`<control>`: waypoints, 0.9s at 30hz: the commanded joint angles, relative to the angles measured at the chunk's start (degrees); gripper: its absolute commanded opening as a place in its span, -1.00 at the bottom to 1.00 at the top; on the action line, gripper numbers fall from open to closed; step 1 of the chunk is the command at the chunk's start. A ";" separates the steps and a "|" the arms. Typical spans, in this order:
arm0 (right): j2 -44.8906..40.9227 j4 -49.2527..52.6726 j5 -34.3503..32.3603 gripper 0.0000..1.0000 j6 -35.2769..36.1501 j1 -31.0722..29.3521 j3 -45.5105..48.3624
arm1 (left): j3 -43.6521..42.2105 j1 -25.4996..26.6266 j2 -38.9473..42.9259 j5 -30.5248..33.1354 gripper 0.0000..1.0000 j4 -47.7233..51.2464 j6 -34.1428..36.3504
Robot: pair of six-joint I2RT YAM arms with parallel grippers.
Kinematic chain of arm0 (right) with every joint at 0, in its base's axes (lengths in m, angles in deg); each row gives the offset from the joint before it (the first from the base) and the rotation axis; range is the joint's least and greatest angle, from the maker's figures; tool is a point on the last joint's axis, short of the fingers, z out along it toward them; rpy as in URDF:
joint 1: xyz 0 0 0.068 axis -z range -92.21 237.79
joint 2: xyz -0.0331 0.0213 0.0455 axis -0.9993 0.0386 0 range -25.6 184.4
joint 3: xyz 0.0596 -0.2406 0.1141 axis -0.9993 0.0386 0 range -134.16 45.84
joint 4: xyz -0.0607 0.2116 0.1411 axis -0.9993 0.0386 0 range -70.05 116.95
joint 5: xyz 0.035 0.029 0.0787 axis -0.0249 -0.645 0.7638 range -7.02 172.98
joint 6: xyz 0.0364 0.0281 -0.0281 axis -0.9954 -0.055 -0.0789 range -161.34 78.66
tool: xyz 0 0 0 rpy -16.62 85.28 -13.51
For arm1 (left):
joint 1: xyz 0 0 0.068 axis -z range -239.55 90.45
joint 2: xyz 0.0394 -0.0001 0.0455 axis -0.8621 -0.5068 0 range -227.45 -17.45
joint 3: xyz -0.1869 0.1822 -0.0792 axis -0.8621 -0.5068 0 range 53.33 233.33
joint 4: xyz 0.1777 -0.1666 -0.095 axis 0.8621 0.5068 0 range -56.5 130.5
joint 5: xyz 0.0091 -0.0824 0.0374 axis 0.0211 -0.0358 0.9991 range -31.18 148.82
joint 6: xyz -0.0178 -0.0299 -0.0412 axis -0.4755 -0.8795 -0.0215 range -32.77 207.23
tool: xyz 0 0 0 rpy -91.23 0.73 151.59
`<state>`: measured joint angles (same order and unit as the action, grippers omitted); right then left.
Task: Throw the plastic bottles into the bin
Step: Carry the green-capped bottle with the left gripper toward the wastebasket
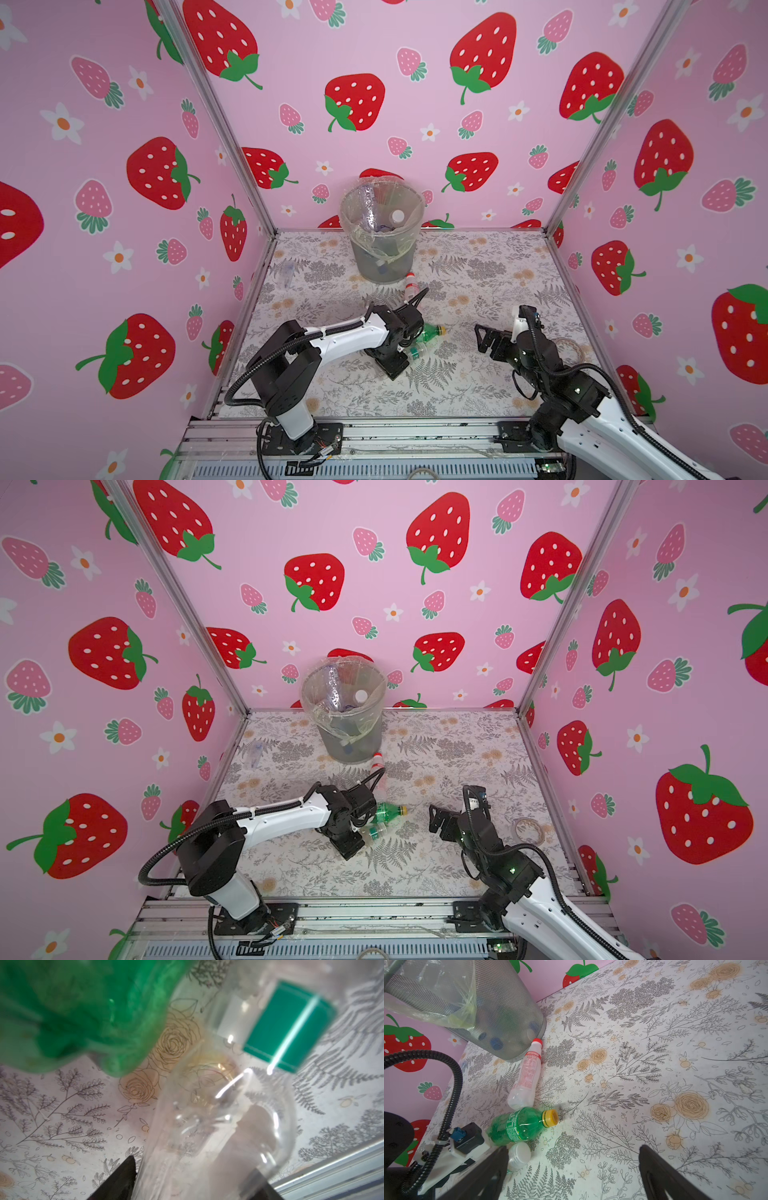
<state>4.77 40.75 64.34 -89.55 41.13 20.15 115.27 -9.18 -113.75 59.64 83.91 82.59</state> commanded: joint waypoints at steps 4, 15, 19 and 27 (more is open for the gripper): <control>-0.62 1.07 -1.17 0.99 -0.33 -0.18 -0.84 | 0.47 1.30 2.85 2.43 0.18 1.63 -0.46; 0.11 0.89 -1.47 0.99 -0.40 -0.13 -0.94 | 0.34 2.01 17.44 0.62 0.14 5.88 -2.90; 1.38 0.35 -1.32 0.99 -0.49 -0.19 -1.02 | 1.13 2.01 22.28 -0.20 0.14 5.77 -5.92; 3.44 -1.60 -0.29 0.99 -0.84 -0.13 -1.19 | 7.65 1.20 24.75 -0.23 0.14 6.78 -10.56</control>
<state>7.85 40.42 64.15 -89.57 41.13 20.13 119.18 -7.54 -89.79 59.66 89.11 74.54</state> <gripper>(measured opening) 0.994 0.571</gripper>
